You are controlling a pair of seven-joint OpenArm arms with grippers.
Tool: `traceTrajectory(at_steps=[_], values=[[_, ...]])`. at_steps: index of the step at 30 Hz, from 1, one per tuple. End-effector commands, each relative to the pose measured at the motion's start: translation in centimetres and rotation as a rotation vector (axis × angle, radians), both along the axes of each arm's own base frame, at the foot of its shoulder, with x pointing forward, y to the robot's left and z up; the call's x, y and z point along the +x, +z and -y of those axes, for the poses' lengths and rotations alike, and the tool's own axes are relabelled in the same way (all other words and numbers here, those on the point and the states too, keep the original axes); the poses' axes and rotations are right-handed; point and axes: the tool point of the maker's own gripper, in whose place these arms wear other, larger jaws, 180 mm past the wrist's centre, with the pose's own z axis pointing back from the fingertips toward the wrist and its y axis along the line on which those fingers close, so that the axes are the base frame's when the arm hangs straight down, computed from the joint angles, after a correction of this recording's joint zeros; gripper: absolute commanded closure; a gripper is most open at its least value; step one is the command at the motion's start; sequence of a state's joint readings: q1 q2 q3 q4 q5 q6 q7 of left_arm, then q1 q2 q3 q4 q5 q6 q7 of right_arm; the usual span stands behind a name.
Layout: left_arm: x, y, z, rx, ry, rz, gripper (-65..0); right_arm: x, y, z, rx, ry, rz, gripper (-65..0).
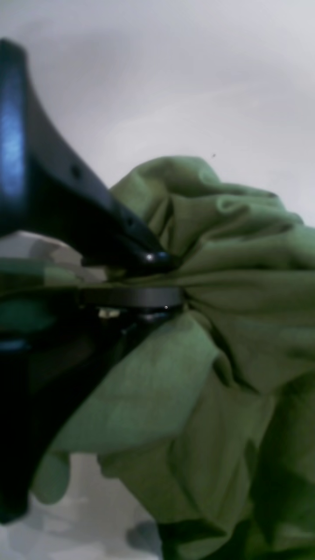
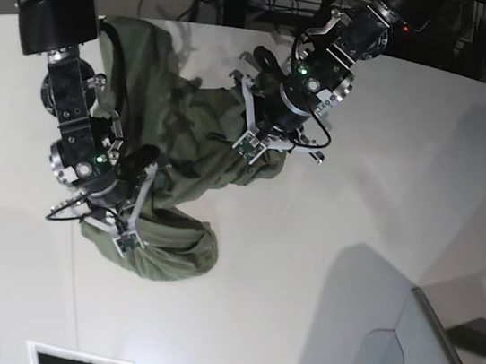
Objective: Layout the t-shirt on the table in an organized manner, then fold the t-shirt properly
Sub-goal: 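Grasp the t-shirt with the left gripper beside the right gripper, then pull the t-shirt apart between both grippers and release it flat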
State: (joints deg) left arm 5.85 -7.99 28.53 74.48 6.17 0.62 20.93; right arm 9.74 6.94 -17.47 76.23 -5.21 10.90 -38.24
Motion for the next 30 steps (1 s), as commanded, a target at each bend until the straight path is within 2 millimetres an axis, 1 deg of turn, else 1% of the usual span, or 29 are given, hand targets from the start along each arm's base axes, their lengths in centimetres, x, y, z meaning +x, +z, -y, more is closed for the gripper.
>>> traceTrajectory(at_steps=[1,3,6,8,9,12,17,20,22,24,25,28,30], values=[[-2.6,-2.6,-2.7,0.117,0.019,-0.133,0.0,1.6,2.0,0.1,0.008,-0.005,0.07,-0.2],[-2.6,-2.6,-2.9,0.122,0.019,-0.135,0.0,1.9,3.0,0.2,0.013,-0.014,0.091,0.0],[-2.6,-2.7,-3.0,0.125,0.019,-0.135,0.0,2.1,4.6,1.8,0.005,-0.074,0.094,0.0],[-2.6,-2.7,-3.8,0.135,0.021,-0.136,0.0,2.3,5.7,2.4,0.004,-0.098,0.105,0.0],[-2.6,-2.8,-3.9,0.138,0.021,-0.136,0.0,2.3,5.9,2.6,0.002,-0.105,0.106,0.0],[-2.5,-2.8,-4.5,0.149,0.022,-0.133,0.0,2.3,5.9,4.4,-0.009,-0.153,0.093,0.0],[-1.2,-2.2,-7.0,0.155,0.102,-0.117,0.0,2.2,6.2,8.9,0.009,-0.298,0.09,0.0],[-0.5,-1.7,-7.9,0.151,0.137,-0.099,0.0,2.0,6.6,11.8,0.027,-0.392,0.102,0.0],[-0.1,-0.9,-8.0,0.139,0.149,-0.08,0.0,1.7,6.9,14.0,0.039,-0.461,0.112,0.0],[0.3,0.4,-8.0,0.119,0.163,-0.044,0.0,1.1,6.9,16.3,0.058,-0.542,0.116,0.0],[0.7,1.3,-7.9,0.108,0.17,-0.02,0.0,0.6,6.6,17.5,0.067,-0.594,0.108,0.0],[1.3,3.0,-7.7,0.087,0.177,0.025,0.0,-1.2,5.3,20.6,0.087,-0.757,0.078,0.0],[1.6,3.7,-7.4,0.078,0.173,0.043,0.0,-2.3,4.2,22.1,0.098,-0.845,0.06,0.0]])
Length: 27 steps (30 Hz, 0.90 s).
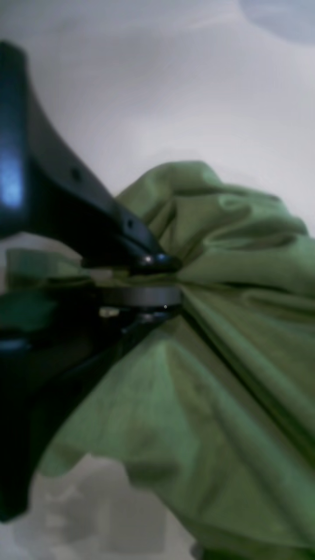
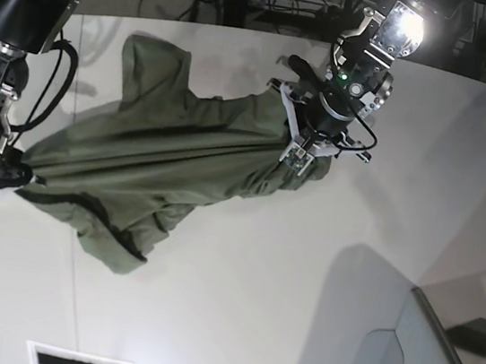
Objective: Layout the t-shirt on the table in an organized manner, then fold the t-shirt properly
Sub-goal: 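Pull the t-shirt apart between both grippers and release it flat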
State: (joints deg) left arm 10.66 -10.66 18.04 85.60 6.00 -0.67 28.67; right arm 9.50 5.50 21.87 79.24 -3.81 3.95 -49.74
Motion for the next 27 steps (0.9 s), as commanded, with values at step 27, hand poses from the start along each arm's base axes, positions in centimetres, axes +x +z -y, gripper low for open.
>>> traceTrajectory(at_steps=[27], values=[[0.1,9.4,1.2,0.032,-0.058,0.263,0.0,-6.3,-1.3,5.7,0.093,-0.502,0.035,-13.8]])
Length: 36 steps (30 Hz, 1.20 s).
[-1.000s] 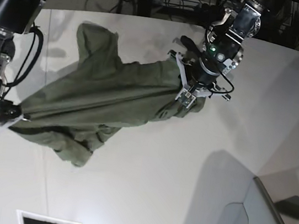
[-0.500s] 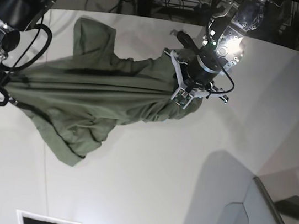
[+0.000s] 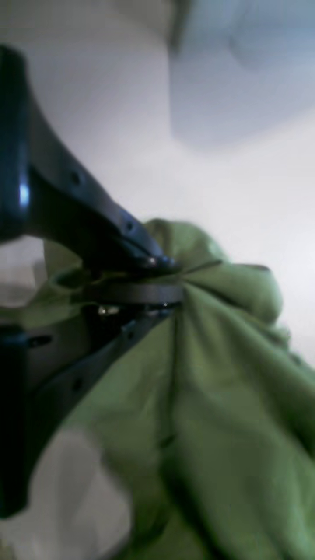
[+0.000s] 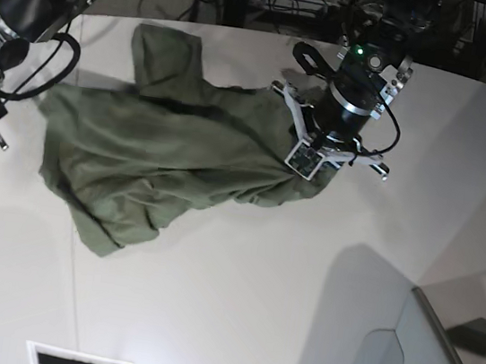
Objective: Layout the t-shirt on the table in an organized manner, then fold the t-shirt properly
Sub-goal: 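Pull the t-shirt apart between both grippers and release it flat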
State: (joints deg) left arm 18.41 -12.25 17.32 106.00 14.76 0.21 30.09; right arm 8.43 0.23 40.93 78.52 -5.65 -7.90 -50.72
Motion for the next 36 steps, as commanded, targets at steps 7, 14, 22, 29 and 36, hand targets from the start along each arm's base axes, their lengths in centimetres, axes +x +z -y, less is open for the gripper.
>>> traceTrajectory(at_steps=[7,14,22,29,36], values=[[0.2,0.9,-0.4,0.094,-0.02,0.063,0.0,6.1,5.1,-7.5,-0.205,0.635,0.132,-2.6],[-0.3,0.5,-0.4,0.095,-0.023,0.049,0.0,8.7,2.0,-14.3,-0.125,0.856,0.086,0.0],[-1.5,-0.3,-0.3,0.09,-0.023,0.016,-8.2,8.8,-3.2,-15.6,0.013,0.861,-0.04,0.0],[-2.0,-0.5,0.2,0.072,-0.017,0.004,-42.9,7.8,-5.4,-15.7,0.041,0.862,-0.064,0.0],[-1.9,-0.5,-0.3,0.083,-0.014,0.005,-63.5,7.1,-5.7,-12.3,0.01,0.828,-0.104,0.0]])
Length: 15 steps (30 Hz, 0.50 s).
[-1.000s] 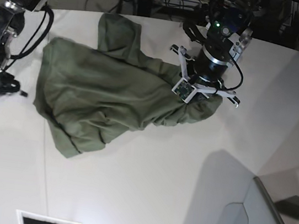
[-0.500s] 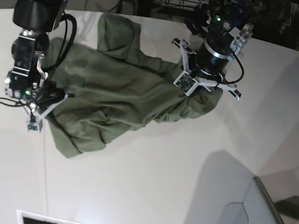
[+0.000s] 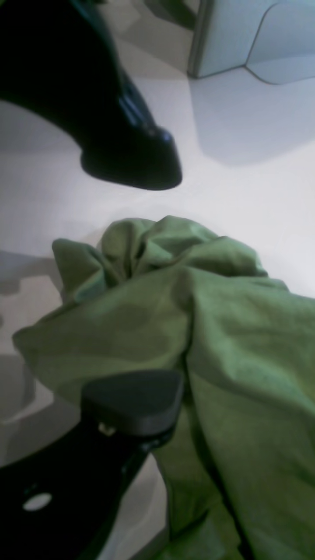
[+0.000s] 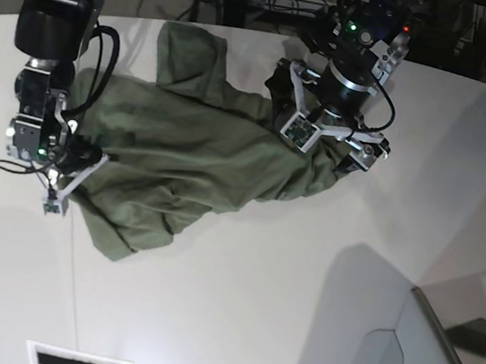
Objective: Layout the t-shirt on the table in an organized manner, then fold the t-shirt properly
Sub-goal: 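Pull the t-shirt apart between both grippers and release it flat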
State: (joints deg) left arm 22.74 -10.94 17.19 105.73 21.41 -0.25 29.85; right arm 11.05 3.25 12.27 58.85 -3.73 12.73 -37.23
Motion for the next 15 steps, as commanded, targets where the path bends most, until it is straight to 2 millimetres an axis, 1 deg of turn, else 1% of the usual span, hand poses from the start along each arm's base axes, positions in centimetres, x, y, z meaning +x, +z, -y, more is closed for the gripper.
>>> traceTrajectory(at_steps=[1,3,5,6,8,10,13,14,15], values=[[0.7,1.1,-0.9,0.007,0.018,0.045,-63.2,-0.7,0.2,3.1,-0.055,-0.051,-0.037,0.0],[0.3,0.9,-3.0,0.03,0.07,0.035,-63.2,-0.4,0.8,5.1,-0.055,-0.11,-0.02,0.0],[0.4,1.1,-5.0,0.049,0.116,0.043,-63.2,-0.9,1.0,7.5,-0.065,-0.166,-0.022,0.0],[0.5,1.2,-6.0,0.061,0.14,0.046,-63.2,-0.4,1.4,8.4,-0.07,-0.18,-0.01,0.0],[0.3,1.1,-7.5,0.073,0.178,0.042,-63.2,-0.1,1.5,9.5,-0.079,-0.191,-0.002,0.0],[0.0,1.4,-8.4,0.027,0.221,0.033,-63.2,0.2,1.6,10.5,-0.092,-0.194,0.012,0.0],[-0.9,1.6,-8.6,-0.094,0.21,-0.019,-62.5,1.5,2.3,10.6,-0.101,-0.182,0.079,0.0],[-1.1,1.6,-8.4,-0.14,0.202,-0.038,-60.6,2.0,2.7,10.7,-0.105,-0.178,0.114,0.0],[-1.3,1.6,-8.5,-0.171,0.203,-0.05,-57.1,2.5,3.0,10.8,-0.11,-0.174,0.147,0.0]])
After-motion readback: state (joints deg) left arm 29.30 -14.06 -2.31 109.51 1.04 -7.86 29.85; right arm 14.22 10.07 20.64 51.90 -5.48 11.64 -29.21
